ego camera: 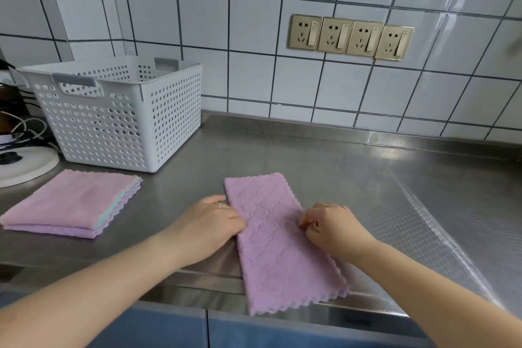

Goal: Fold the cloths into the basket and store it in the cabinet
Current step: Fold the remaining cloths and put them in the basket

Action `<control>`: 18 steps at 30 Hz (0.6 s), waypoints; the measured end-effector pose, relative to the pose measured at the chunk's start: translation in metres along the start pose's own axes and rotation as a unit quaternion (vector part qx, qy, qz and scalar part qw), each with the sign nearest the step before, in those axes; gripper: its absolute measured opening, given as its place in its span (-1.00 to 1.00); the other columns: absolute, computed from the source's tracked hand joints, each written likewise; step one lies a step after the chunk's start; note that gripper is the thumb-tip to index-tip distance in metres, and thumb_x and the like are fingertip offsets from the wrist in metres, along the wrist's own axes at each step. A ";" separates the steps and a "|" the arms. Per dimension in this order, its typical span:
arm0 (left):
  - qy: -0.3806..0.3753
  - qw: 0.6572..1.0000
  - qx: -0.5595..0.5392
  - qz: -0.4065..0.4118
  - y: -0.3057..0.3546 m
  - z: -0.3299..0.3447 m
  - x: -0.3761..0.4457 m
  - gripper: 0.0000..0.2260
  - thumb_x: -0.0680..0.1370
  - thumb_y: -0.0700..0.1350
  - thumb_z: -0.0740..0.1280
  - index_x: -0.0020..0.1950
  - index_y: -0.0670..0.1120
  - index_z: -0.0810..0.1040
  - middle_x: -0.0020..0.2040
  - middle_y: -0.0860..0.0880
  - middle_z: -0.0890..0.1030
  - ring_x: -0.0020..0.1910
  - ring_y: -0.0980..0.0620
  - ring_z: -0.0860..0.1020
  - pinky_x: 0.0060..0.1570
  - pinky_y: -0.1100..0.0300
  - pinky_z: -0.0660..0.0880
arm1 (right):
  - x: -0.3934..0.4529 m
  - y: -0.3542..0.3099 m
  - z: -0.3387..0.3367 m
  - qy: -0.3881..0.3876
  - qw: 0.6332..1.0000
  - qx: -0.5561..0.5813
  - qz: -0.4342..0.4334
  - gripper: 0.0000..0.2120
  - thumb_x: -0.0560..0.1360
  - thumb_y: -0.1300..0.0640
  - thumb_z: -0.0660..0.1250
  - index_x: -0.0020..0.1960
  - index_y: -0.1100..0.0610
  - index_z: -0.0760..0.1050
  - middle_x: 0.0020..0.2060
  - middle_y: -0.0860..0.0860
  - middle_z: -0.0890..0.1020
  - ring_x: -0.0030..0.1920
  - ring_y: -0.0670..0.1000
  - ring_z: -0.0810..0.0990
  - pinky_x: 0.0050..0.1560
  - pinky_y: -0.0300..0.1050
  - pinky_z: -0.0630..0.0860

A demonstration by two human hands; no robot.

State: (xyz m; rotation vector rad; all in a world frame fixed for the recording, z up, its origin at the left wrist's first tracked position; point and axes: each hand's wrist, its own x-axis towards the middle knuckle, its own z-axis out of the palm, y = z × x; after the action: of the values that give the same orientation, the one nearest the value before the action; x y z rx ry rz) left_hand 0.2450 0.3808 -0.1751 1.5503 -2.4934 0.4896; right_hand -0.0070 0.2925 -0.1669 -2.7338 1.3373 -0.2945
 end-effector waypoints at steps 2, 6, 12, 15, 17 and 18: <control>-0.005 1.000 -0.011 0.015 -0.007 -0.004 -0.007 -0.79 0.42 -0.09 0.17 -0.16 0.08 0.60 -0.16 0.19 0.65 -0.17 0.16 0.62 0.18 0.15 0.37 | -0.012 -0.008 0.000 -0.018 1.000 0.015 -0.003 -0.73 0.44 0.14 0.21 0.02 -0.08 0.61 -0.01 -0.13 0.61 0.07 -0.03 0.53 0.14 -0.16 0.40; -0.071 0.995 -0.037 0.057 -0.012 -0.010 -0.020 -0.61 0.43 -0.10 0.14 0.22 0.04 0.53 0.30 0.09 0.52 0.28 0.15 0.46 0.37 0.11 0.17 | -0.028 -0.007 -0.008 -0.039 0.993 0.060 -0.096 -0.64 0.43 0.07 0.24 0.20 -0.08 0.55 0.24 -0.15 0.50 0.25 -0.10 0.46 0.27 -0.24 0.34; -0.250 0.959 -0.122 0.053 0.007 -0.015 -0.034 -0.37 0.44 0.16 -0.12 0.52 0.15 -0.12 0.51 0.13 -0.27 0.45 0.28 -0.34 0.46 0.15 -0.34 | -0.053 -0.002 -0.011 -0.198 0.968 0.039 -0.148 -0.32 0.38 -0.25 0.03 0.49 -0.23 0.01 0.51 -0.21 -0.05 0.48 -0.28 -0.14 0.51 -0.08 -0.14; -0.258 0.959 -0.100 0.067 0.009 -0.018 -0.037 -0.35 0.41 0.16 -0.12 0.52 0.17 -0.13 0.51 0.13 -0.28 0.46 0.25 -0.33 0.44 0.10 -0.38 | -0.067 -0.003 -0.011 -0.205 0.966 0.028 -0.158 -0.32 0.43 -0.27 0.07 0.50 -0.25 -0.06 0.51 -0.22 -0.12 0.47 -0.29 -0.23 0.51 0.03 -0.19; -0.266 0.956 -0.085 0.084 0.014 -0.021 -0.043 -0.33 0.39 0.16 -0.11 0.52 0.17 -0.17 0.51 0.12 -0.30 0.46 0.24 -0.35 0.45 0.07 -0.37 | -0.078 -0.001 -0.010 -0.205 0.962 0.000 -0.179 -0.26 0.44 -0.30 0.14 0.50 -0.24 -0.14 0.51 -0.21 -0.19 0.45 -0.29 -0.29 0.50 0.05 -0.25; -0.270 0.956 -0.077 0.087 0.016 -0.021 -0.046 -0.32 0.39 0.16 -0.10 0.51 0.18 -0.19 0.51 0.12 -0.31 0.46 0.24 -0.36 0.45 0.06 -0.38 | -0.083 0.001 -0.011 -0.203 0.960 -0.026 -0.190 -0.19 0.42 -0.34 0.17 0.50 -0.23 -0.20 0.50 -0.21 -0.23 0.45 -0.28 -0.33 0.49 0.05 -0.30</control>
State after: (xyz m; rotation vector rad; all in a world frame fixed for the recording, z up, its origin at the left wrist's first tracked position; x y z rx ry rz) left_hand 0.2503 0.4331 -0.1726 1.5708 -2.9928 -0.1386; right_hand -0.0593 0.3576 -0.1677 -2.8632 0.7252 0.2733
